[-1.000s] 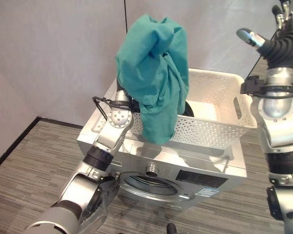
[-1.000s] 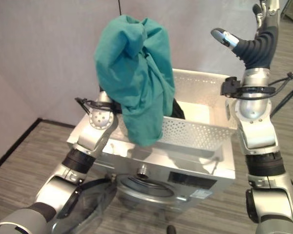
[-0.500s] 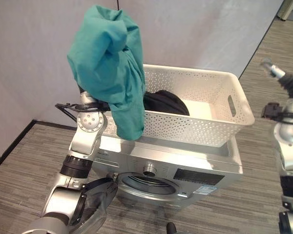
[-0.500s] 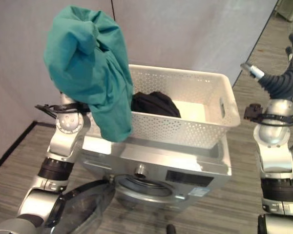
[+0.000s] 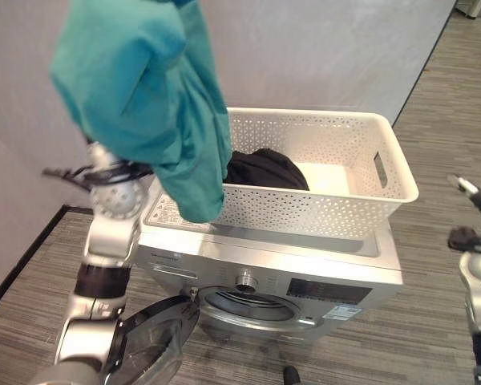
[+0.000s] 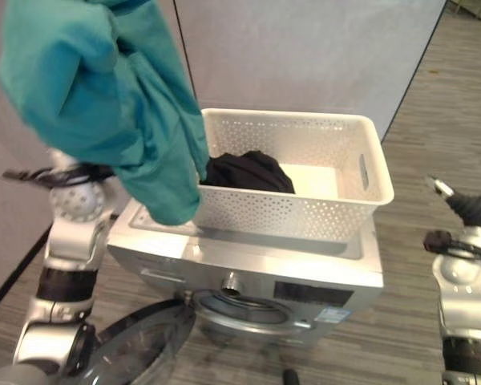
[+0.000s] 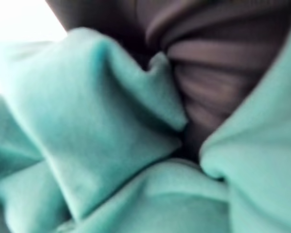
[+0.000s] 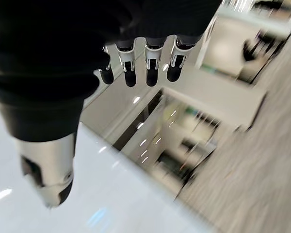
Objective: Grab the laundry basket,head to the washer,open it,put in the laundry and shut it.
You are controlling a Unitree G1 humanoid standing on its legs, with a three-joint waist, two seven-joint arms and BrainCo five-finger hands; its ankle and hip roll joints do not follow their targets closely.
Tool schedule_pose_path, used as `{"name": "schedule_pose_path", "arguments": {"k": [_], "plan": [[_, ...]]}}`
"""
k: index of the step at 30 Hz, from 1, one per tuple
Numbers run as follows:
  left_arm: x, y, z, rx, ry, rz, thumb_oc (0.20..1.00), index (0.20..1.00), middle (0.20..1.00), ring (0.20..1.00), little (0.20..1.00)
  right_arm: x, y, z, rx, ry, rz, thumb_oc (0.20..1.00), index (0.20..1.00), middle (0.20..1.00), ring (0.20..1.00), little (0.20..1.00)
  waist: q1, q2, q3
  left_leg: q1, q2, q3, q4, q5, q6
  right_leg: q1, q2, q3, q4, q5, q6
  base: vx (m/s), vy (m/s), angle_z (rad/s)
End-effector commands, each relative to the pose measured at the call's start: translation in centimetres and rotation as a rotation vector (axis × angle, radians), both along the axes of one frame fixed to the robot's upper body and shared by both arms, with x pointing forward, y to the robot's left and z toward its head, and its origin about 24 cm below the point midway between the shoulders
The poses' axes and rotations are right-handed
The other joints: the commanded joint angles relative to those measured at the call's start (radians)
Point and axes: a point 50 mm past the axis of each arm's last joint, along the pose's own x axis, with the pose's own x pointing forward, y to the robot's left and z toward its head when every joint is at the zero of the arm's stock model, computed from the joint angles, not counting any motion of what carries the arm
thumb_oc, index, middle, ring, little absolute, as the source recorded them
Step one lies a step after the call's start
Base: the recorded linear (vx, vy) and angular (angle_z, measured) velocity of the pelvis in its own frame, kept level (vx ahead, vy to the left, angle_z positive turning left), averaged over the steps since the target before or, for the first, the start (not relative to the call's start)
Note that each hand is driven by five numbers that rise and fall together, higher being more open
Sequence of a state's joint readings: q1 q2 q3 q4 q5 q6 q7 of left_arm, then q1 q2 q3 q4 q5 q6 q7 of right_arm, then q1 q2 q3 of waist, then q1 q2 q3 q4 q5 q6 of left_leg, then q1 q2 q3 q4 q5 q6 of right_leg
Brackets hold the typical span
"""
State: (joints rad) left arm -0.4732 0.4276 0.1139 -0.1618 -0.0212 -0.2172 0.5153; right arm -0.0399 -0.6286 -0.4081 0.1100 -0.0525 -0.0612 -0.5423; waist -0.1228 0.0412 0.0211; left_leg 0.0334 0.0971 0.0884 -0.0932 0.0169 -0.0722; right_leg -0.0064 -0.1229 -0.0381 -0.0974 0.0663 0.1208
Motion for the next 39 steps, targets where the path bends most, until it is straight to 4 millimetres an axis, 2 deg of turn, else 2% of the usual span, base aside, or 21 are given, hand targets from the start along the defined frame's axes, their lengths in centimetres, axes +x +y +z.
{"name": "schedule_pose_path", "arguments": {"k": [1,5,7,8,11,12,13,14,15,16,17,19,21,22,23,24,28,31,34,36,39], "plan": [[-1.1,1.0,2.8,0.076,-0.155,0.1,0.2,0.2,0.2,0.2,0.2,-1.6,-1.5,2.0,-0.069,-0.131,-0.138,1.0,1.0,1.0,1.0,1.0,0.02,-0.048,-0.027,0.061,-0.001,-0.01,0.006,-0.098,-0.007,0.05,-0.068,-0.087,0.022,-0.054,0.043,0.04,-0.007,0.0],[-2.5,2.2,1.2,0.088,-0.134,0.191,0.2,0.2,0.2,0.2,0.2,-2.9,-2.0,0.6,-0.078,-0.08,-0.211,1.0,1.0,1.0,1.0,1.0,0.026,-0.051,-0.028,0.063,-0.001,-0.011,0.006,-0.101,-0.006,0.053,-0.067,-0.088,0.019,-0.053,0.043,0.0,0.0,0.0],[-4.6,3.4,-0.7,0.081,-0.12,0.27,0.2,0.2,0.2,0.2,0.2,-5.0,-2.8,-3.3,0.002,0.042,-0.274,1.0,1.0,1.0,1.0,1.0,0.035,-0.058,-0.02,0.062,0.0,-0.01,0.006,-0.1,-0.006,0.055,-0.068,-0.094,0.019,-0.052,0.041,0.0,0.0,0.0],[-4.7,3.4,-0.8,0.082,-0.116,0.271,0.2,0.2,0.2,0.2,0.2,-5.0,-2.8,-3.4,0.001,0.045,-0.272,1.0,1.0,1.0,1.0,1.0,0.034,-0.057,-0.025,0.066,0.001,-0.01,0.006,-0.107,-0.006,0.059,-0.067,-0.094,0.017,-0.057,0.042,0.0,0.0,0.0],[-5.9,3.8,-1.9,0.062,-0.098,0.278,0.2,0.2,0.2,0.2,0.2,-6.7,-2.7,-7.2,0.11,0.152,-0.304,1.0,1.0,1.0,1.0,1.0,0.039,-0.06,-0.019,0.062,0.001,-0.01,0.006,-0.105,-0.007,0.059,-0.067,-0.098,0.016,-0.056,0.041,0.0,-0.014,0.03],[-6.0,3.8,-1.9,0.062,-0.097,0.278,0.2,0.2,0.2,0.2,0.2,-6.7,-2.7,-7.2,0.11,0.153,-0.304,1.0,1.0,1.0,1.0,1.0,0.039,-0.059,-0.02,0.063,0.001,-0.01,0.006,-0.106,-0.007,0.06,-0.067,-0.098,0.016,-0.056,0.041,-0.02,-0.034,0.04],[-6.8,3.8,-3.0,0.063,-0.06,0.256,0.2,0.2,0.2,0.2,0.2,-8.5,-2.4,-11.6,0.253,0.279,-0.343,1.0,1.0,1.0,1.0,1.0,0.047,-0.06,-0.011,0.059,0.002,-0.01,0.006,-0.102,-0.009,0.059,-0.067,-0.103,0.015,-0.056,0.04,-0.02,-0.024,0.03],[-6.9,3.8,-3.0,0.064,-0.058,0.255,0.2,0.2,0.2,0.2,0.2,-8.5,-2.4,-11.6,0.254,0.281,-0.342,1.0,1.0,1.0,1.0,1.0,0.046,-0.06,-0.013,0.06,0.002,-0.01,0.006,-0.102,-0.009,0.06,-0.067,-0.103,0.015,-0.056,0.04,-0.05,-0.037,0.07],[-6.9,3.4,-3.4,0.05,-0.047,0.209,0.2,0.2,0.2,0.2,0.2,-10.2,-1.7,-15.8,0.356,0.455,-0.376,1.0,1.0,1.0,1.0,1.0,0.055,-0.059,-0.007,0.055,0.001,-0.012,0.006,-0.097,-0.011,0.06,-0.068,-0.108,0.015,-0.055,0.04,-0.04,-0.02,0.12],[-7.0,3.4,-3.5,0.049,-0.037,0.199,0.2,0.2,0.2,0.2,0.2,-10.8,-1.3,-17.3,0.401,0.514,-0.38,1.0,1.0,1.0,1.0,1.0,0.056,-0.059,-0.005,0.053,0.001,-0.012,0.006,-0.095,-0.012,0.059,-0.068,-0.11,0.015,-0.055,0.04,-0.04,-0.021,0.2],[-7.0,3.4,-3.5,0.05,-0.036,0.2,0.2,0.2,0.2,0.2,0.2,-10.8,-1.3,-17.4,0.402,0.514,-0.378,1.0,1.0,1.0,1.0,1.0,0.055,-0.06,-0.006,0.053,0.001,-0.012,0.006,-0.095,-0.012,0.059,-0.068,-0.11,0.015,-0.055,0.04,-0.02,-0.02,0.17],[-6.9,3.1,-3.6,0.045,-0.032,0.171,0.2,0.2,0.2,0.2,0.2,-13.4,-0.1,-21.4,0.516,0.719,-0.402,1.0,1.0,1.0,1.0,1.0,0.064,-0.06,0.0,0.05,0.002,-0.016,0.006,-0.09,-0.016,0.06,-0.068,-0.115,0.015,-0.054,0.04,-0.04,-0.023,0.06],[-6.7,3.0,-3.7,0.046,-0.023,0.154,0.2,0.2,0.2,0.2,0.2,-14.3,1.2,-23.5,0.571,0.843,-0.359,1.0,1.0,1.0,1.0,1.0,0.066,-0.061,0.004,0.047,0.003,-0.016,0.006,-0.087,-0.02,0.06,-0.069,-0.12,0.014,-0.053,0.041,-0.02,-0.011,0.01],[-6.6,3.0,-3.8,0.039,-0.02,0.135,0.2,0.2,0.2,0.2,0.2,-15.4,2.3,-25.0,0.643,0.922,-0.355,1.0,1.0,1.0,1.0,1.0,0.07,-0.059,0.006,0.048,0.004,-0.017,0.006,-0.085,-0.023,0.062,-0.068,-0.123,0.015,-0.054,0.041,-0.02,-0.037,0.03],[-6.3,2.8,-3.8,0.023,-0.011,0.109,0.2,0.2,0.2,0.2,0.2,-16.8,4.3,-27.1,0.753,1.028,-0.332,1.0,1.0,1.0,1.0,1.0,0.079,-0.057,0.008,0.046,0.005,-0.019,0.006,-0.079,-0.027,0.064,-0.068,-0.128,0.014,-0.054,0.041,0.02,-0.028,0.07],[-6.3,2.9,-3.8,0.024,-0.011,0.11,0.2,0.2,0.2,0.2,0.2,-16.8,4.3,-27.2,0.754,1.027,-0.33,1.0,1.0,1.0,1.0,1.0,0.078,-0.057,0.006,0.049,0.007,-0.02,0.006,-0.089,-0.028,0.069,-0.066,-0.128,0.013,-0.061,0.042,0.02,-0.025,0.11],[-5.9,2.5,-4.2,0.007,0.009,0.059,0.2,0.2,0.2,0.2,0.2,-18.4,8.7,-30.0,0.926,1.2,-0.217,1.0,1.0,1.0,1.0,1.0,0.092,-0.051,0.012,0.045,0.007,-0.023,0.006,-0.081,-0.033,0.073,-0.07,-0.137,0.011,-0.062,0.043,0.0,-0.015,0.07],[-5.9,2.4,-4.7,-0.003,0.037,0.038,0.2,0.2,0.2,0.2,0.2,-19.5,11.6,-31.3,1.115,1.228,-0.206,1.0,1.0,1.0,1.0,1.0,0.105,-0.043,0.012,0.045,0.008,-0.027,0.006,-0.079,-0.035,0.078,-0.071,-0.142,0.01,-0.064,0.044,0.0,-0.012,0.03],[-6.0,2.2,-4.8,0.0,0.043,0.008,0.2,0.2,0.2,0.2,0.2,-18.8,12.3,-31.5,1.157,1.212,-0.181,1.0,1.0,1.0,1.0,1.0,0.115,-0.039,0.014,0.039,0.008,-0.03,0.006,-0.066,-0.037,0.072,-0.073,-0.141,0.01,-0.057,0.043,-0.02,-0.031,0.01],[-6.4,1.7,-4.9,0.016,0.053,-0.047,0.2,0.2,0.2,0.2,0.2,-17.5,12.7,-31.5,1.115,1.242,-0.107,1.0,1.0,1.0,1.0,1.0,0.132,-0.033,0.017,0.039,0.01,-0.035,0.006,-0.072,-0.038,0.075,-0.072,-0.144,0.01,-0.067,0.044,0.0,0.0,0.0],[-6.8,1.2,-5.3,0.018,0.077,-0.108,0.2,0.2,0.2,0.2,0.2,-16.6,12.6,-31.4,1.072,1.266,-0.063,1.0,1.0,1.0,1.0,1.0,0.145,-0.029,0.02,0.037,0.013,-0.039,0.006,-0.07,-0.039,0.077,-0.072,-0.149,0.01,-0.071,0.043,-0.01,-0.007,0.01]]}}
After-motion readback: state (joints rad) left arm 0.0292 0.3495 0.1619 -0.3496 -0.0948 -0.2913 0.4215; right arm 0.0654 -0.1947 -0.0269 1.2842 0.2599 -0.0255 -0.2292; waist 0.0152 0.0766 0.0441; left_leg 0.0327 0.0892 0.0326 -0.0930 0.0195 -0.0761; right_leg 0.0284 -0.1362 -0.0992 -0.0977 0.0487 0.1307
